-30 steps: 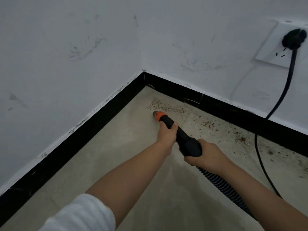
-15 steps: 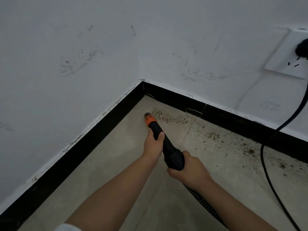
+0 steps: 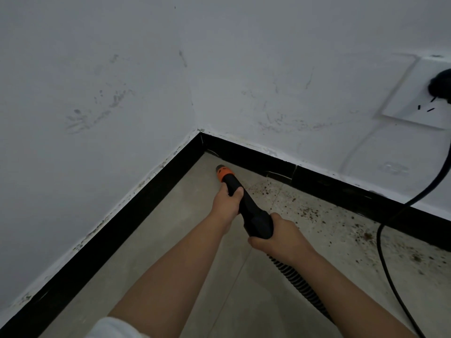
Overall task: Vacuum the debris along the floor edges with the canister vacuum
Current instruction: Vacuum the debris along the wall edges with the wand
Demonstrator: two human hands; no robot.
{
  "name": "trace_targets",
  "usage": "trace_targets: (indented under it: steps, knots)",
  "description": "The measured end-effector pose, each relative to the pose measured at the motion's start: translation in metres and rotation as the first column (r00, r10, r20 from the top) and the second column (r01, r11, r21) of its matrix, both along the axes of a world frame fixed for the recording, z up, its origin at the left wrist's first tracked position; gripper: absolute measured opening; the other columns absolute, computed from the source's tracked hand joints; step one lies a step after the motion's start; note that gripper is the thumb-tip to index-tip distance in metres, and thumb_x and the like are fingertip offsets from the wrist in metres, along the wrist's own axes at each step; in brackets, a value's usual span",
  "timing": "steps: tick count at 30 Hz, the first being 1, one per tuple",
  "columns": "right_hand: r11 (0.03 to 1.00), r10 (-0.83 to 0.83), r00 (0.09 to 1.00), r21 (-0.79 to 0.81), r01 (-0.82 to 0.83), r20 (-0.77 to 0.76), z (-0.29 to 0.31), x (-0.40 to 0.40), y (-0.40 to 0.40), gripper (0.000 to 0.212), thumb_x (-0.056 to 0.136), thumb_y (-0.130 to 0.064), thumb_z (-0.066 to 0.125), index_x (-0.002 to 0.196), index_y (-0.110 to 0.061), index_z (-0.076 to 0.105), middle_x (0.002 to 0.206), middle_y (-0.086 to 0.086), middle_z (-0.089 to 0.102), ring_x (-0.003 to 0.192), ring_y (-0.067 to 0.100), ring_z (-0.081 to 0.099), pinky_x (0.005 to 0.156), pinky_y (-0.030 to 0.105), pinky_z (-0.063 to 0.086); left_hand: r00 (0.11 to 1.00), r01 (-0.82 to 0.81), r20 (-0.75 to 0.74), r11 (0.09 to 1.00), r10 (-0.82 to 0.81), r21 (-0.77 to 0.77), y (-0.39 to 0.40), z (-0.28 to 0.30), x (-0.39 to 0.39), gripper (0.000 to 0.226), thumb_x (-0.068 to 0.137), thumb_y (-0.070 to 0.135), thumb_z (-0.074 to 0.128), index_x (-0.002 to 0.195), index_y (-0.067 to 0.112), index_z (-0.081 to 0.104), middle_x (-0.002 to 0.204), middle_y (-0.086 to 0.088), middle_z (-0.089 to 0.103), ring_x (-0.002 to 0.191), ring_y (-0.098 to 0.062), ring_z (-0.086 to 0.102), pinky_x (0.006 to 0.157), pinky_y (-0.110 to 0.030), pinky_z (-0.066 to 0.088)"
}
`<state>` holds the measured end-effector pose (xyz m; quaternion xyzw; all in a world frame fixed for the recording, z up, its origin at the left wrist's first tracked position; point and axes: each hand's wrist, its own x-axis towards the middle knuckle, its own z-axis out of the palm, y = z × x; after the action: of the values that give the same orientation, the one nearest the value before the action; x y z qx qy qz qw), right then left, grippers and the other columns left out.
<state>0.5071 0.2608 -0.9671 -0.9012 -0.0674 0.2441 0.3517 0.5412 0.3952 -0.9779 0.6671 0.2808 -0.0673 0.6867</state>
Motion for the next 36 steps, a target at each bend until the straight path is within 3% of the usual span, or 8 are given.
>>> trace_targets:
  steps: [4,11,19,24,30,36]
  knots:
    - [0.999,0.004,0.999,0.038,-0.002,-0.048,0.007,0.007,-0.005,0.037,0.074,-0.035,0.071,0.097,-0.019,0.047,0.088,-0.003,0.056,0.074,0.009,0.055,0.063,0.023,0.048,1.0,-0.022,0.006,0.999,0.022,0.027,-0.006,0.004,0.004,0.052,0.098,0.018,0.045,0.145,0.008,0.026,0.142,-0.013,0.04,0.124,-0.03,0.046,0.104,-0.043,0.041]
    - [0.996,0.084,0.993,0.03,-0.082,-0.081,0.034,-0.008,-0.015,0.034,0.074,-0.034,0.072,0.095,-0.018,0.05,0.081,-0.006,0.053,0.066,0.005,0.052,0.055,0.019,0.044,0.99,-0.138,-0.008,0.99,0.138,-0.04,-0.015,0.017,-0.022,0.044,0.097,0.017,0.046,0.138,0.005,0.037,0.132,-0.016,0.049,0.115,-0.031,0.053,0.093,-0.036,0.048]
    - [0.998,0.062,0.995,-0.009,-0.063,-0.083,0.035,-0.048,-0.03,0.035,0.073,-0.037,0.071,0.092,-0.021,0.046,0.084,-0.006,0.054,0.068,0.005,0.055,0.056,0.02,0.045,0.998,-0.058,-0.031,0.996,0.056,-0.061,-0.028,0.016,-0.058,0.047,0.098,0.018,0.045,0.142,0.007,0.033,0.135,-0.015,0.048,0.12,-0.03,0.05,0.103,-0.042,0.042]
    - [1.0,0.013,0.998,0.003,-0.013,-0.063,0.022,-0.039,-0.027,0.036,0.074,-0.036,0.07,0.094,-0.019,0.045,0.083,-0.007,0.053,0.068,0.003,0.053,0.052,0.017,0.041,0.999,-0.026,-0.027,0.999,0.025,-0.021,-0.029,0.016,-0.044,0.047,0.098,0.017,0.045,0.141,0.007,0.031,0.137,-0.014,0.046,0.12,-0.03,0.049,0.103,-0.043,0.042]
    - [0.994,-0.085,0.994,0.068,0.09,-0.068,0.006,-0.023,-0.019,0.036,0.076,-0.034,0.07,0.096,-0.019,0.046,0.085,-0.006,0.054,0.07,0.004,0.053,0.056,0.019,0.044,1.0,0.0,-0.017,1.0,-0.001,-0.008,-0.027,0.018,-0.02,0.057,0.098,0.016,0.043,0.148,0.009,0.016,0.147,-0.012,0.033,0.129,-0.029,0.041,0.108,-0.04,0.037]
    - [0.989,-0.111,0.991,0.09,0.117,-0.077,0.005,-0.018,-0.016,0.037,0.076,-0.033,0.07,0.099,-0.017,0.046,0.085,-0.006,0.053,0.071,0.005,0.053,0.054,0.018,0.043,0.999,0.034,-0.001,0.999,-0.034,0.005,-0.027,0.014,-0.011,0.054,0.098,0.017,0.044,0.147,0.009,0.022,0.145,-0.013,0.037,0.127,-0.029,0.043,0.107,-0.041,0.038]
